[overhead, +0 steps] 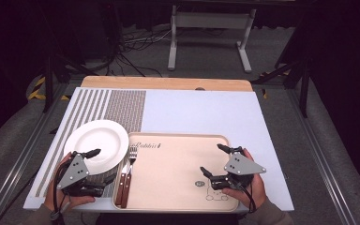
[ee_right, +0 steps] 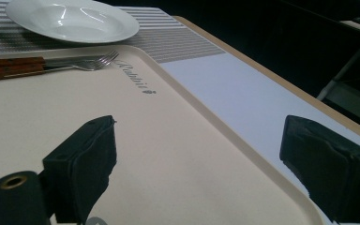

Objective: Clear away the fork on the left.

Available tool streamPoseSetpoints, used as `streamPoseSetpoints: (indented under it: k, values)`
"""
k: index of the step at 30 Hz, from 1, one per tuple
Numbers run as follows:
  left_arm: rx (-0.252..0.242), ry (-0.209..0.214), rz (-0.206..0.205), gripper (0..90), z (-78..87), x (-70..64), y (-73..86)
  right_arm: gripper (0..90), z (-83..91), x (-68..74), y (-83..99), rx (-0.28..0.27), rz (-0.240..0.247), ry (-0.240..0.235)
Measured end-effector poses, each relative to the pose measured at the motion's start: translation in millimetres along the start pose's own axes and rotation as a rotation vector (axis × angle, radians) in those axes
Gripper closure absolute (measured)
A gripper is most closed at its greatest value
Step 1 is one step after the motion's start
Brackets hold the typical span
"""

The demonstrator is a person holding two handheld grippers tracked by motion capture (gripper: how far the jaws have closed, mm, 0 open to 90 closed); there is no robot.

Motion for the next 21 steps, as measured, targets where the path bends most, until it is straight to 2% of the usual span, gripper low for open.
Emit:
streamPoseSetpoints:
  k: [7, 13, 17, 21]
  values:
    - [0.014, -0.045, 0.012, 6.4, 8.1, 7.9, 6.9, 12.0, -2.6, -2.9, 6.2, 0.001, -0.033, -0.029]
    - [0.016, -0.080, 0.015, 5.4, 21.0, 12.6, 13.8, 11.8, -0.2, -2.0, 5.5, -0.005, -0.024, -0.015]
    - [0.021, -0.089, 0.014, 5.2, 25.7, 14.3, 18.2, 11.8, 0.4, -1.4, 4.9, -0.005, -0.019, -0.002]
    - [0.039, -0.079, 0.009, 4.9, 28.1, 14.0, 25.7, 11.8, 0.6, -0.5, 4.2, -0.007, -0.013, 0.012]
Point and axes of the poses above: each handheld gripper's, and its own axes: z roughly backward along the jaws, y roughly out of its underside, x roughly to its left, the point moved 2 cm from there along -z, roughly forward along the jaws, and after that the axes turned 2 degrees about -x, right-handed, at the moved point
